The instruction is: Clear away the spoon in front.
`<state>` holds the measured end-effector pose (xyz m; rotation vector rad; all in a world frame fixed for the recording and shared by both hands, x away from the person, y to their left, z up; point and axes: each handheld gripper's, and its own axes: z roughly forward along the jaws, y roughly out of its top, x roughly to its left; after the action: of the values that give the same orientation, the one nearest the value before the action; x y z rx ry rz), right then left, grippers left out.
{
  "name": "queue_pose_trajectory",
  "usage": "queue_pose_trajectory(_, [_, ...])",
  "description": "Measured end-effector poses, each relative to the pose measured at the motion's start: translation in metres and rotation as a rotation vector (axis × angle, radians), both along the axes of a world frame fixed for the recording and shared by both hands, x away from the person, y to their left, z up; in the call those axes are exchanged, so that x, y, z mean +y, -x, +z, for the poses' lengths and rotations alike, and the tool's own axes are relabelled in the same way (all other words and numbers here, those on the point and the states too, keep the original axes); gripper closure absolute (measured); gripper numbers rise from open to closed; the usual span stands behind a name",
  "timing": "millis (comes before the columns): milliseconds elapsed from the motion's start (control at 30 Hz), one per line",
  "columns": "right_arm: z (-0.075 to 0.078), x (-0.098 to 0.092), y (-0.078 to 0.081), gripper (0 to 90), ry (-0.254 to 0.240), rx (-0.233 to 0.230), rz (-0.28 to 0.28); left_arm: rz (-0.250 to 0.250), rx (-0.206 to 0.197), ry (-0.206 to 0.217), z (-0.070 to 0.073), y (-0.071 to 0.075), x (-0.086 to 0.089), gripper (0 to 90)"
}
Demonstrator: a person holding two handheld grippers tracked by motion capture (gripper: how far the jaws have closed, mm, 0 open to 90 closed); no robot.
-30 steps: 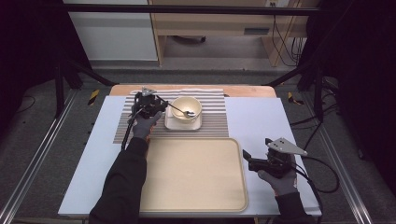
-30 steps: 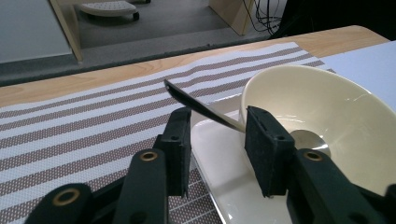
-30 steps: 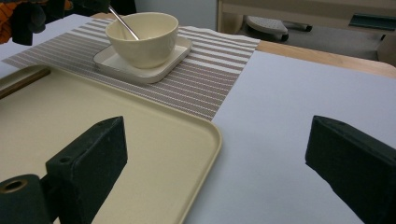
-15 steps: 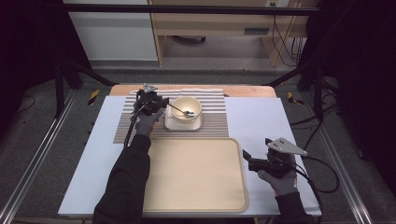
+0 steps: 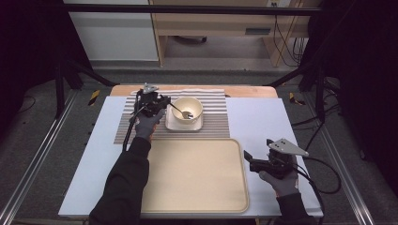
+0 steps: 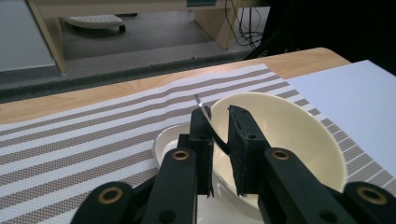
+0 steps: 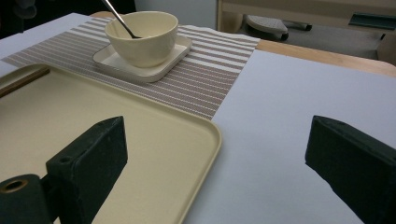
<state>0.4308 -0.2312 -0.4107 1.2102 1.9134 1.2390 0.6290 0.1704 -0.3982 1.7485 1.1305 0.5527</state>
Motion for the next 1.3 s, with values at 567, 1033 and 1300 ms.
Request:
queue_pose_trajectory(567, [0.001,0.000,0.001,5.9,-0.004,-0.005,0.001,-0.065,-0.083,-0.025,0.023,0.027,-0.010,88.5])
queue_pose_trajectory(1033, [0.001,0.000,0.001,5.9,-0.008,-0.008,0.000,-0.099,-0.163,-0.001,0.061,0.056,-0.001,88.6])
queue_pose_trajectory(1300, [0.001,-0.001,0.001,5.9,-0.004,-0.007,-0.002,-0.132,-0.186,-0.006,0.084,0.081,0.003,88.6])
